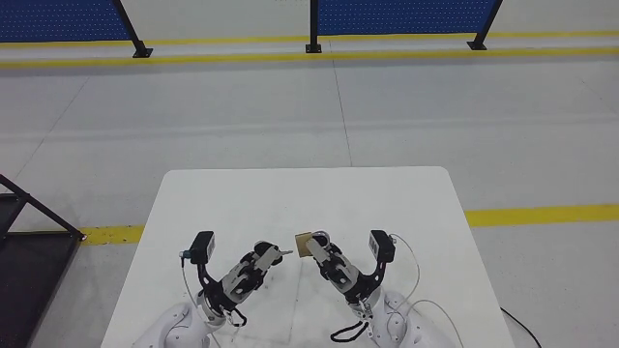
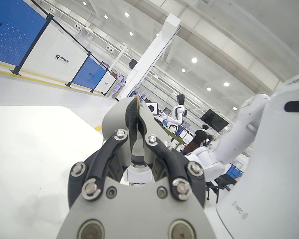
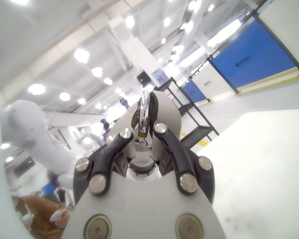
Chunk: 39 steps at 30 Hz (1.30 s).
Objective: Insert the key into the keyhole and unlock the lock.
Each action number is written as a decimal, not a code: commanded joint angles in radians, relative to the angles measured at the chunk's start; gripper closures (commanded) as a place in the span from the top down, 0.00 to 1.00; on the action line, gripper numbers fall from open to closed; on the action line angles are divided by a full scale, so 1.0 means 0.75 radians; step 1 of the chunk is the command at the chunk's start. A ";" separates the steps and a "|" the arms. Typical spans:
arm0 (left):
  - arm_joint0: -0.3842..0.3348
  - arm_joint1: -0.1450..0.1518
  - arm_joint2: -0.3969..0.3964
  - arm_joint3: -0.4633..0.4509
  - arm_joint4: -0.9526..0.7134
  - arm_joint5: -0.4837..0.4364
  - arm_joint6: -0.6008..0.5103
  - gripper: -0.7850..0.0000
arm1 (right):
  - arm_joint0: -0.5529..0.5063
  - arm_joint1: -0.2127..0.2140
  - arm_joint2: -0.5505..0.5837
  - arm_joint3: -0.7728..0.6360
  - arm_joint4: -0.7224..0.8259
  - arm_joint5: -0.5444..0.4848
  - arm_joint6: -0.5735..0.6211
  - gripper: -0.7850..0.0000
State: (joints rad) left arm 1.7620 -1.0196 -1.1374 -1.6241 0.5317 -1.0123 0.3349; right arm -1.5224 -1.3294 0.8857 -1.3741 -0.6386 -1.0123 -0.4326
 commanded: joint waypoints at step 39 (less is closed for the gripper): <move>-0.020 -0.039 0.008 0.025 0.011 0.000 0.023 0.00 | -0.005 -0.009 0.008 -0.008 -0.029 0.027 0.008 0.00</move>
State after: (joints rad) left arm 1.7468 -1.0485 -1.1316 -1.6045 0.5400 -1.0123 0.3534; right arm -1.5265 -1.3359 0.8914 -1.3802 -0.6606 -0.9919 -0.4265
